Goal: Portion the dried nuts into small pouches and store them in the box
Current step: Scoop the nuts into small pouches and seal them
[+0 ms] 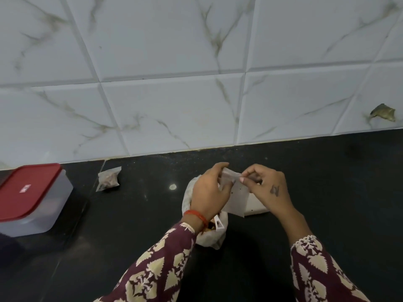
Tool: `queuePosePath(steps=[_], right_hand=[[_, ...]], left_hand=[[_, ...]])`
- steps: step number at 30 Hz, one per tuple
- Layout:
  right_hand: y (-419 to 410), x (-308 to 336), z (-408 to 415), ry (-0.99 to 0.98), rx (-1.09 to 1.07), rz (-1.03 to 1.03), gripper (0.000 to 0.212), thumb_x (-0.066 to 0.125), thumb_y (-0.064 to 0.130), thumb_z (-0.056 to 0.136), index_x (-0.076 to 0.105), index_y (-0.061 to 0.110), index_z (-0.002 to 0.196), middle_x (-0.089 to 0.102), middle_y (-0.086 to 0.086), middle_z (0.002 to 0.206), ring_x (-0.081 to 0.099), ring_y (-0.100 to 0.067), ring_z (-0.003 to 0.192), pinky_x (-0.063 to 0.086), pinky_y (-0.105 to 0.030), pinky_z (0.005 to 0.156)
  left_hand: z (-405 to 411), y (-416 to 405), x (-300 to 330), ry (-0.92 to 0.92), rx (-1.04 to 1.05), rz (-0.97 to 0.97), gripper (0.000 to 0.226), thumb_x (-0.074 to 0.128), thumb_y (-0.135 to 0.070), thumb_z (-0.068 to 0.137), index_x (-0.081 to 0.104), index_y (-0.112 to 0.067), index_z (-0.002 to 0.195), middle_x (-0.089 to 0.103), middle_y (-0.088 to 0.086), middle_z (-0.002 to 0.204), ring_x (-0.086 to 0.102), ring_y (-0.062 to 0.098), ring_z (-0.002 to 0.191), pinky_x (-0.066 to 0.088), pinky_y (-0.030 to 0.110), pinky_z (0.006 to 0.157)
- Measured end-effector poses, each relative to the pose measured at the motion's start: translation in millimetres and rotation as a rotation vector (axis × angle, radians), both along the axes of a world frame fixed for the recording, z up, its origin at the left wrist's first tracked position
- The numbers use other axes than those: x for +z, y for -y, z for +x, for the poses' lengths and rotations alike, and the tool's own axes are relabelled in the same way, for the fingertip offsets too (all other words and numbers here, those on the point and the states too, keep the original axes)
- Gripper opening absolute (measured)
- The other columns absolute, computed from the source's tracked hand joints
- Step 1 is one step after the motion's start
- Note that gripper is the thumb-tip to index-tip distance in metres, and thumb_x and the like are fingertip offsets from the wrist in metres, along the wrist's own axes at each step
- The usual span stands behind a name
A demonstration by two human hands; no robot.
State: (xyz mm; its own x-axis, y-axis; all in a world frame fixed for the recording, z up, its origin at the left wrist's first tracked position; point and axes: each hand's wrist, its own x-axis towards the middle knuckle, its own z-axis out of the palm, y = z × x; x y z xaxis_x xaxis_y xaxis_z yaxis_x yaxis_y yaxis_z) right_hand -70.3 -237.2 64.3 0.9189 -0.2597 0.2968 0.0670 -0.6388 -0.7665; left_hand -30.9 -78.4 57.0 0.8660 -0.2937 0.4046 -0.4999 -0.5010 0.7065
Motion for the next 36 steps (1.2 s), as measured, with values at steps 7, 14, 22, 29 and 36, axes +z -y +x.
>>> queuePosePath(steps=[7,14,22,29,36], right_hand=[[-83,-10,-14,0.028,-0.013,0.292,0.007,0.074,0.015,0.080,0.068,0.017,0.082,0.069,0.006,0.077,0.067,-0.005,0.067,0.057,-0.023,0.053],[-132,-18,-17,-0.218,0.098,0.366,0.012,0.069,0.028,0.084,0.073,0.017,0.088,0.071,0.002,0.079,0.068,-0.009,0.075,0.058,-0.025,0.066],[-160,0,-16,-0.331,0.292,0.261,0.020,0.063,0.000,0.082,0.071,0.018,0.083,0.071,0.000,0.077,0.068,-0.009,0.066,0.055,-0.022,0.055],[-173,1,-14,-0.280,0.297,0.289,0.005,0.073,0.015,0.081,0.072,0.019,0.079,0.071,0.001,0.074,0.068,-0.008,0.064,0.053,-0.018,0.052],[-171,7,-13,-0.328,0.387,0.204,0.043,0.063,-0.008,0.074,0.071,0.027,0.098,0.070,0.005,0.071,0.066,-0.012,0.060,0.055,-0.024,0.060]], left_hand=[[-29,-64,-8,-0.107,0.044,0.250,0.100,0.061,-0.064,0.075,0.013,-0.019,0.151,0.039,-0.002,0.148,0.038,0.013,0.134,0.026,0.039,0.114],[-33,-119,-34,-0.121,0.100,0.393,0.093,0.054,-0.067,0.080,0.014,-0.021,0.150,0.035,-0.006,0.149,0.031,0.011,0.138,0.000,0.051,0.116],[-30,-160,-38,-0.124,-0.043,0.349,0.090,0.060,-0.060,0.076,0.020,-0.023,0.148,0.039,-0.006,0.143,0.034,0.011,0.134,-0.004,0.048,0.117],[-25,-174,-34,-0.187,-0.089,0.212,0.089,0.070,-0.064,0.067,0.034,-0.030,0.141,0.047,-0.011,0.133,0.040,0.006,0.126,0.002,0.047,0.117],[-18,-176,-34,-0.258,-0.208,0.160,0.093,0.079,-0.060,0.057,0.037,-0.037,0.136,0.046,-0.017,0.132,0.040,0.000,0.123,0.019,0.041,0.116]])
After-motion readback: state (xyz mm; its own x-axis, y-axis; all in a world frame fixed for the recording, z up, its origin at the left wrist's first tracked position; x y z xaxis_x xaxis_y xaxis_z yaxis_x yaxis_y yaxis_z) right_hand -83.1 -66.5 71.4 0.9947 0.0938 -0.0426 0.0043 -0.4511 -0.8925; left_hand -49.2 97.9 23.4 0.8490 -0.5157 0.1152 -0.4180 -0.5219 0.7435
